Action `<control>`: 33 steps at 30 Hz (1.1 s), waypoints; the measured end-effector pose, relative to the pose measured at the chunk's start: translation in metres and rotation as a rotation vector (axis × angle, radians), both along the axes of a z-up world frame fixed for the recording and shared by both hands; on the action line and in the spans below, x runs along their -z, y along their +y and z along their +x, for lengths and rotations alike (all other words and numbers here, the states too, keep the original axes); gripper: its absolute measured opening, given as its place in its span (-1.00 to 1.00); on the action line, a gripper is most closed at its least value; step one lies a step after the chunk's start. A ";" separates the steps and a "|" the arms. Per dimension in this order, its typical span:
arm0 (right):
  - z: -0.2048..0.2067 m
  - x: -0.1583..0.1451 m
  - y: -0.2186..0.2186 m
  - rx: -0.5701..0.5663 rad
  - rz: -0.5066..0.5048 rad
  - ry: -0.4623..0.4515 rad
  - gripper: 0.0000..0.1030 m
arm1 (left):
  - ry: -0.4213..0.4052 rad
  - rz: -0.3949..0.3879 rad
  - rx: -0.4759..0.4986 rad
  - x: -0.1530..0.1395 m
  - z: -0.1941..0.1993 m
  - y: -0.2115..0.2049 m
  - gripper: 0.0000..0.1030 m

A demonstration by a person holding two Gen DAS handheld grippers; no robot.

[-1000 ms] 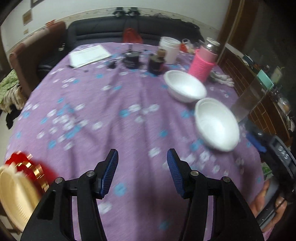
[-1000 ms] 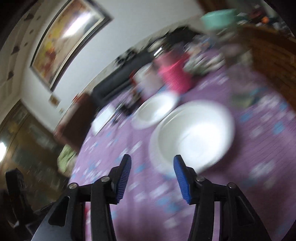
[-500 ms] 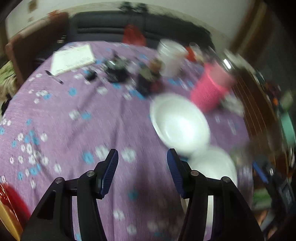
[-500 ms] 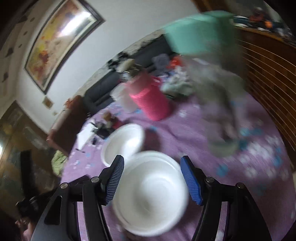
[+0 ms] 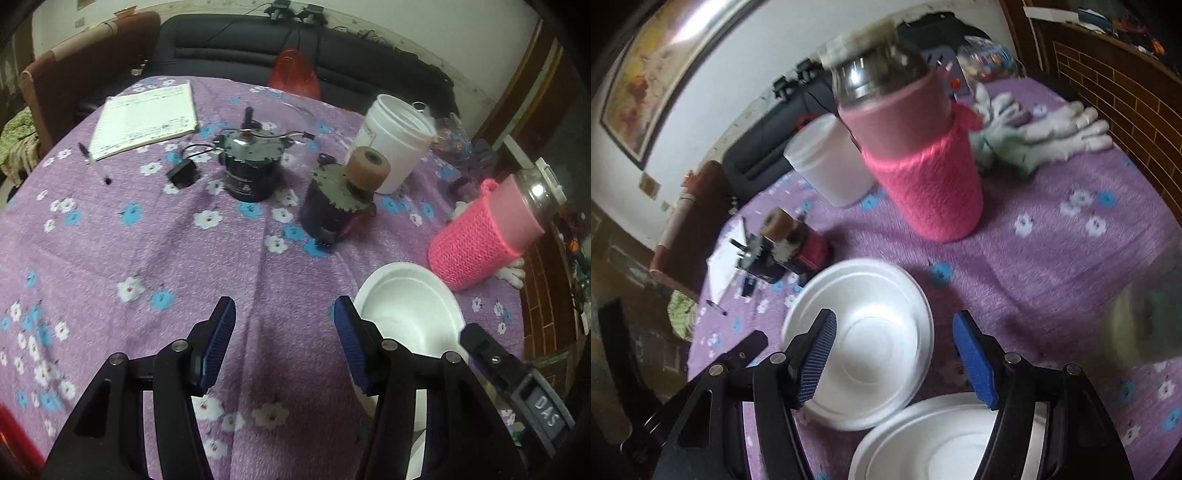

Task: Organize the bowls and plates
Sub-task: 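Move the right tool to the white bowl beside the pink thermos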

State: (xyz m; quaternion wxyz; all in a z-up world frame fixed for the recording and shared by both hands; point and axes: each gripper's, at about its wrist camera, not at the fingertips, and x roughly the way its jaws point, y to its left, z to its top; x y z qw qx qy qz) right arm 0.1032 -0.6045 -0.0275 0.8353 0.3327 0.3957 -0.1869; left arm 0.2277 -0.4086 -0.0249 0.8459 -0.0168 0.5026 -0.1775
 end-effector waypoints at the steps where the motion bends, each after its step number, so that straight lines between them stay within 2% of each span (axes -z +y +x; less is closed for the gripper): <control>1: 0.002 0.002 0.000 0.006 0.001 0.005 0.33 | 0.006 0.007 0.012 0.002 0.002 -0.002 0.05; 5: 0.006 0.008 -0.001 0.020 0.006 0.014 0.33 | 0.053 -0.002 0.023 0.007 0.010 -0.005 0.05; 8: 0.006 0.016 -0.005 -0.004 0.080 0.013 0.33 | 0.078 -0.011 0.030 0.006 0.013 -0.005 0.05; 10: 0.002 0.017 -0.007 -0.012 0.111 -0.015 0.33 | 0.067 -0.036 0.025 0.000 0.013 -0.001 0.05; 14: 0.000 0.009 -0.006 -0.025 0.093 -0.041 0.33 | 0.072 -0.105 0.039 -0.010 0.013 0.001 0.06; 19: -0.004 0.001 -0.011 -0.031 0.101 -0.067 0.33 | 0.100 -0.111 0.097 -0.005 0.011 -0.015 0.11; 22: -0.009 -0.010 -0.014 -0.015 0.059 -0.089 0.33 | 0.144 -0.106 0.119 0.005 0.012 -0.025 0.11; 27: 0.001 0.010 -0.020 -0.024 0.098 0.001 0.33 | 0.207 -0.063 0.141 0.024 0.011 -0.037 0.11; 33: 0.014 0.038 -0.020 -0.059 0.180 0.059 0.33 | 0.261 -0.060 0.153 0.034 0.010 -0.042 0.11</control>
